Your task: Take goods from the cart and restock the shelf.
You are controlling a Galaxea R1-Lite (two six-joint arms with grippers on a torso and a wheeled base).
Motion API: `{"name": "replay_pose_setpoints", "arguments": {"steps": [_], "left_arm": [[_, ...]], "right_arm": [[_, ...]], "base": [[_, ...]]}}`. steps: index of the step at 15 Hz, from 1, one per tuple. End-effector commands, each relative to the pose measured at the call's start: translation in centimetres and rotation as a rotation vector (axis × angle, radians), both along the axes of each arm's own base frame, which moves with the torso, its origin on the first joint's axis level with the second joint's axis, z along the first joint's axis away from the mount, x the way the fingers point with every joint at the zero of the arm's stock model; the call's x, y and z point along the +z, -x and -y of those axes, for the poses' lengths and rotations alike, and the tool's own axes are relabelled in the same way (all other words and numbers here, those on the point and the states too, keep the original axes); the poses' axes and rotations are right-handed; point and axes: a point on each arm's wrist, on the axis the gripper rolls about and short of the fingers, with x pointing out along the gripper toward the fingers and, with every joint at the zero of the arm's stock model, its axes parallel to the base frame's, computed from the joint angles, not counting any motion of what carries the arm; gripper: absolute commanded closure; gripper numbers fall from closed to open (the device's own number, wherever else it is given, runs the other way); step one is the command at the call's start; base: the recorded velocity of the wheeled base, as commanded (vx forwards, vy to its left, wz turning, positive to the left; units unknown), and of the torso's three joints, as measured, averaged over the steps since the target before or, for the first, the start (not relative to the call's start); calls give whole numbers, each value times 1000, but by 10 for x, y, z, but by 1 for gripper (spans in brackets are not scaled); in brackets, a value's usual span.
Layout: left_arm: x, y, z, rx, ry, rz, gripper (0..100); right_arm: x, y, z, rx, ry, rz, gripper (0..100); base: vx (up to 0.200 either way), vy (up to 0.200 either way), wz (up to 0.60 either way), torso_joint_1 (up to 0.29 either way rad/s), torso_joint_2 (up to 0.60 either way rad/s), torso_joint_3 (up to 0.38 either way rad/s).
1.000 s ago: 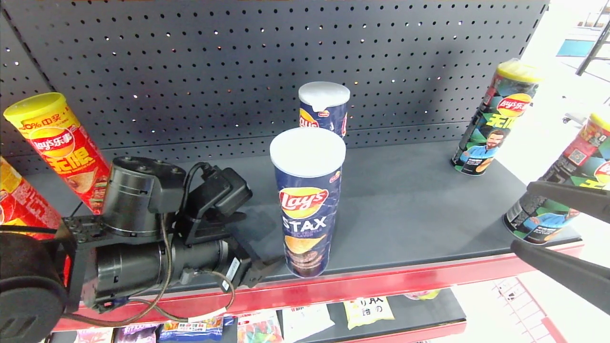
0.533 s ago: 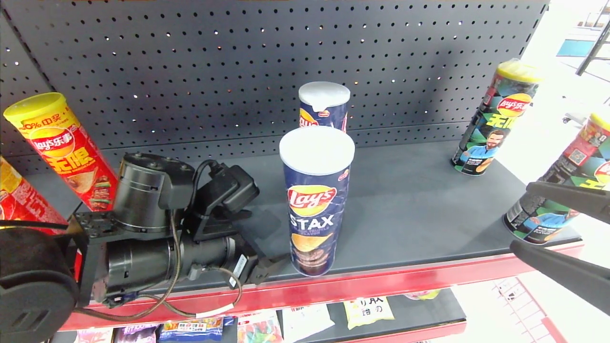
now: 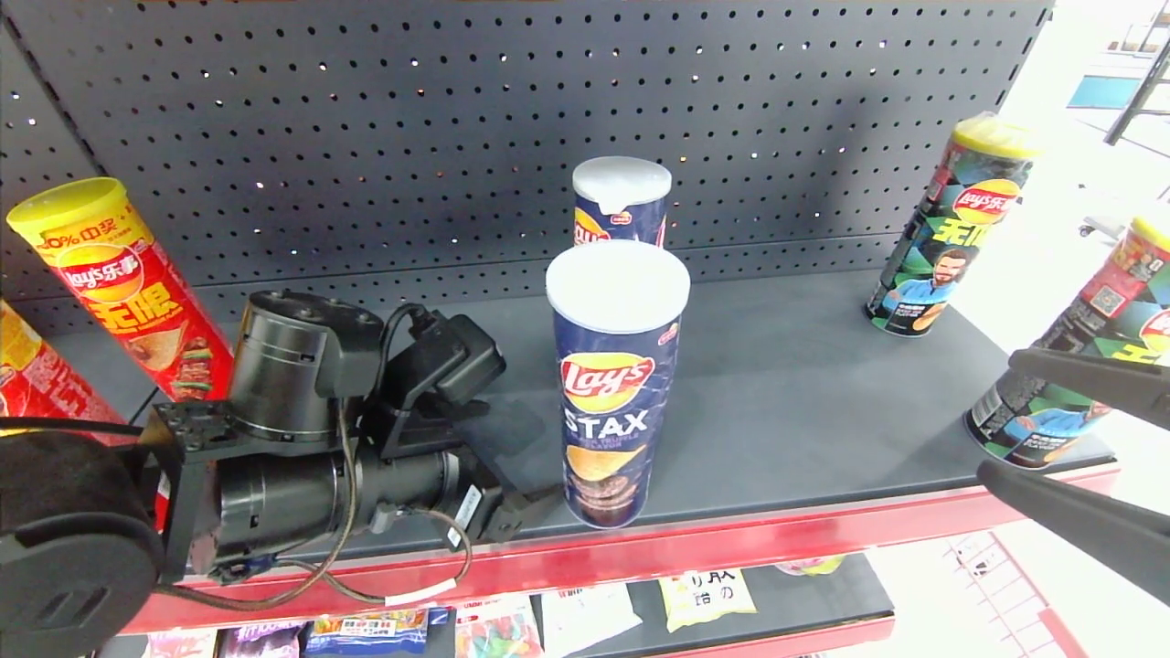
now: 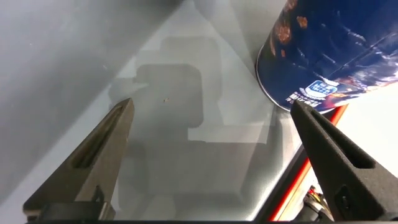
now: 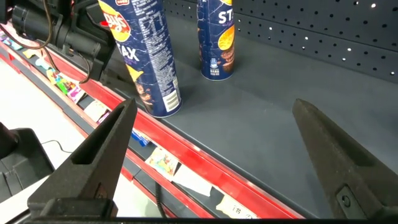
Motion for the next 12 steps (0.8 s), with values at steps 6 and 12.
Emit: {"name": "replay_pose_setpoints", "arguments": {"steps": [6, 12], "left_arm": [[0, -1, 4, -8, 0, -1, 0], [22, 40, -37, 53, 32, 57, 0]], "right_arm": [[0, -1, -1, 2, 1, -2, 0], [-20, 7, 5, 3, 30, -37, 0]], "base": [[0, 0, 0, 0, 0, 0], [0, 0, 0, 0, 0, 0]]}}
